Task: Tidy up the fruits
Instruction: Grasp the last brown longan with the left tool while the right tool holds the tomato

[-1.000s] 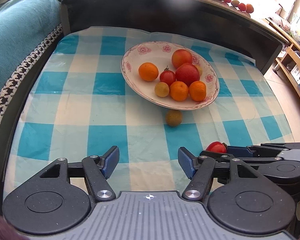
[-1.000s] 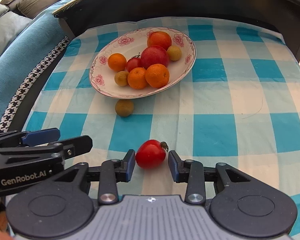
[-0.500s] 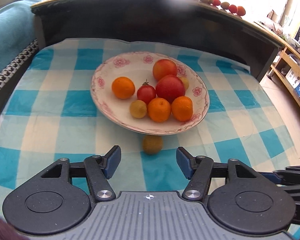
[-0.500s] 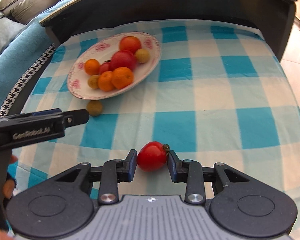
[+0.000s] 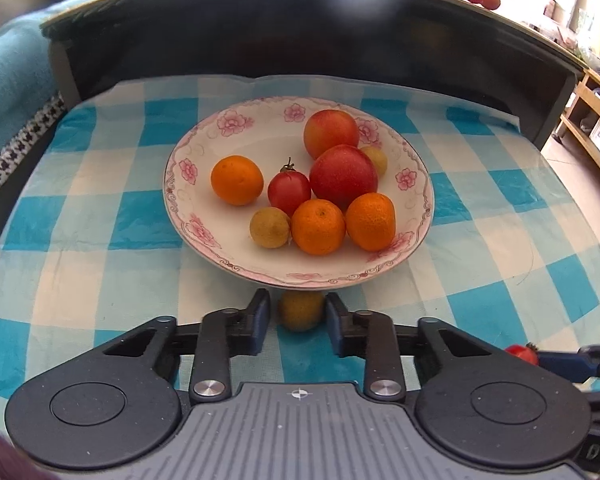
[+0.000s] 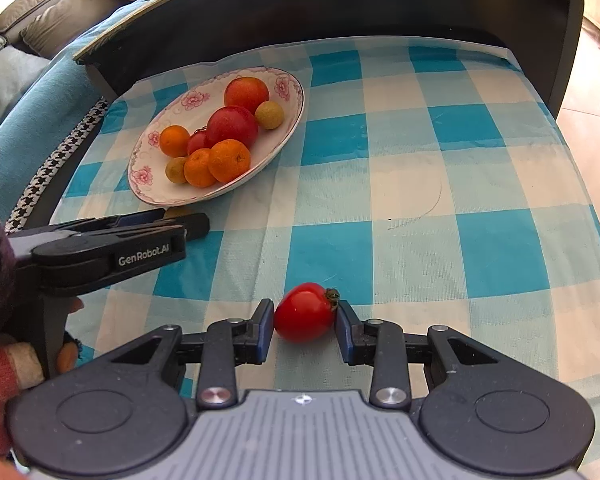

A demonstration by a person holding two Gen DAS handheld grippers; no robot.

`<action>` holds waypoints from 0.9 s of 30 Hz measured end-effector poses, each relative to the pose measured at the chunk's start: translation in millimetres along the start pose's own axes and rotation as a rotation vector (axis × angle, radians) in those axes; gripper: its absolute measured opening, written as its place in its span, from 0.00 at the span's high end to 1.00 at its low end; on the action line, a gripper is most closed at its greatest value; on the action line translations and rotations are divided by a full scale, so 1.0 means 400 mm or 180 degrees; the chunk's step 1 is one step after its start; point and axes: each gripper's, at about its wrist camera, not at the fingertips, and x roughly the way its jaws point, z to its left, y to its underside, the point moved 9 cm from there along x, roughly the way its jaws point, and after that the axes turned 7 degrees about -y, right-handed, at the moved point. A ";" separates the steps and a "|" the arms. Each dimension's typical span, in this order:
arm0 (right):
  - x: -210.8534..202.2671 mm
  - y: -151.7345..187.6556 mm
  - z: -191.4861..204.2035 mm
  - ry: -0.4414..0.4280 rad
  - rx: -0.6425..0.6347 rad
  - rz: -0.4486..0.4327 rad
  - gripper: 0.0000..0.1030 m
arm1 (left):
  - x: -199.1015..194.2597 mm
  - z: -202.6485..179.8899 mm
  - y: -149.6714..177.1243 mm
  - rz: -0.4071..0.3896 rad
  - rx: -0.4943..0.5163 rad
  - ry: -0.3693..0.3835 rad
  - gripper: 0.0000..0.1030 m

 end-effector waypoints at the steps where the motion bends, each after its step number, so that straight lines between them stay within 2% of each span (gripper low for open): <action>1: 0.000 0.000 0.001 0.0010 -0.0007 0.0011 0.67 | 0.001 0.003 -0.006 0.0054 -0.0046 0.0020 0.69; 6: -0.003 0.003 0.004 0.0061 -0.0034 0.0066 0.67 | 0.005 -0.005 -0.006 0.0222 0.0111 -0.0031 0.69; 11: -0.005 0.008 0.009 0.0072 -0.0074 0.0130 0.67 | -0.012 0.004 0.010 0.0395 0.0112 0.0034 0.69; 20: -0.010 0.048 0.041 0.0043 -0.0275 0.0311 0.68 | -0.113 0.036 0.138 0.0610 0.0582 0.0098 0.69; 24: -0.012 0.076 0.065 0.0080 -0.0431 0.0412 0.68 | -0.139 0.049 0.192 0.0671 0.0552 0.0144 0.68; 27: -0.012 0.091 0.078 0.0177 -0.0575 0.0447 0.68 | -0.143 0.050 0.202 0.0610 0.0498 0.0151 0.66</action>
